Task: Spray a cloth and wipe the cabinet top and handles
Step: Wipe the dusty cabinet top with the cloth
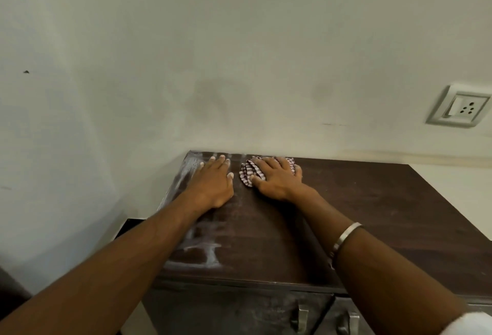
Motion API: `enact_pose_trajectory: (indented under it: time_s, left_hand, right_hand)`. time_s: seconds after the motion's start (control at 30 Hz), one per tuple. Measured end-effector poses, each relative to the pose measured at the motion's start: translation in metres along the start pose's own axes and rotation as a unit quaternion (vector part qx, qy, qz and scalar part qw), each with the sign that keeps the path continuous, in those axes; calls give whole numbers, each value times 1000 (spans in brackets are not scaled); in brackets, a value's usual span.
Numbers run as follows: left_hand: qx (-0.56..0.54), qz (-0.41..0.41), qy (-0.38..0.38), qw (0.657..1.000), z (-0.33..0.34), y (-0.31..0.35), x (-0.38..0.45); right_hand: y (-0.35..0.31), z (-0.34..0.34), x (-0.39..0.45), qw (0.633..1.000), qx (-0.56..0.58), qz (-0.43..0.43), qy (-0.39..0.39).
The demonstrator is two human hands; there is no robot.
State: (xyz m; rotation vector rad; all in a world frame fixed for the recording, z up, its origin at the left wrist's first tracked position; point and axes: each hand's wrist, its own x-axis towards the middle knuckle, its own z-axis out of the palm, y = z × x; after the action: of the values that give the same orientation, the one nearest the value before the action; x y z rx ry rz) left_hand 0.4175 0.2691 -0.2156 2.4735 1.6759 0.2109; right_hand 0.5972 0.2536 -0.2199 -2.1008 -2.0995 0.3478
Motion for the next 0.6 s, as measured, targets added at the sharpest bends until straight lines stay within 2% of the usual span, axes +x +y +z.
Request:
enact_pose_trajectory:
  time_s: [0.17,0.3,0.4,0.6]
  left_hand:
    - [0,2,-11,1000,2,-4,4]
    - [-1,1,-15,1000,3,-9,5]
    - [-1,2,-18,1000,5,-10,5]
    - [0,-1,-8,1000,4,-11,10]
  right_hand:
    - [20,1,-20,997,-14,-59,39]
    - [37,-10,-5,999,-20,-3,27]
    - [25,-12,17,999,-24,26,5]
    - [4,-1,14,999,-23,-29,24]
